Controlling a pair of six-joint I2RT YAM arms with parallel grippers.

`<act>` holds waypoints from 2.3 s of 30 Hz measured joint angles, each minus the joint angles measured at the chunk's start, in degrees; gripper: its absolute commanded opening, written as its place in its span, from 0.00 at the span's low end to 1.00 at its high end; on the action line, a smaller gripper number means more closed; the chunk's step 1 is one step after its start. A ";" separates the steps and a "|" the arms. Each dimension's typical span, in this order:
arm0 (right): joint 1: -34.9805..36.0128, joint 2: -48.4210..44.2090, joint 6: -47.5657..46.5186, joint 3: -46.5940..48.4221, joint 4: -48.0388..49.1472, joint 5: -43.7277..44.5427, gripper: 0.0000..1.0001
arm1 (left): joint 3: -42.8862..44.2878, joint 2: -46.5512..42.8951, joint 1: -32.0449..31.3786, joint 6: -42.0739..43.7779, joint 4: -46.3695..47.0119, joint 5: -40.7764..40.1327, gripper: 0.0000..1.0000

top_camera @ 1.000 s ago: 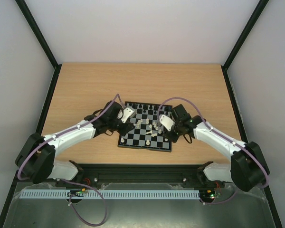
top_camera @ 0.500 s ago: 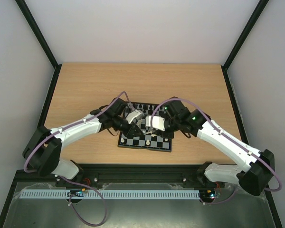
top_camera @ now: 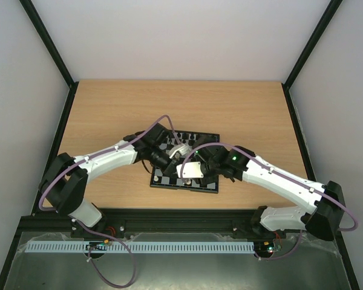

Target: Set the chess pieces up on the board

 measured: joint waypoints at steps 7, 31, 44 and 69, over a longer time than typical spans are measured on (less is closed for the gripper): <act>3.37 0.35 -0.35 -0.48 0.09 1.75 0.33 | 1.68 0.72 -1.55 1.42 -1.70 3.23 0.06; 4.72 -0.13 1.44 -4.37 1.79 4.52 0.30 | 2.19 2.29 -1.68 1.88 -2.67 4.81 0.05; 4.70 -0.13 2.91 -4.33 2.19 4.15 0.10 | 2.43 2.84 -1.49 0.70 -2.34 5.42 0.14; -10.08 -0.83 33.14 -4.28 7.76 -22.88 0.11 | -23.85 -42.36 -0.09 -13.94 30.05 -32.04 0.57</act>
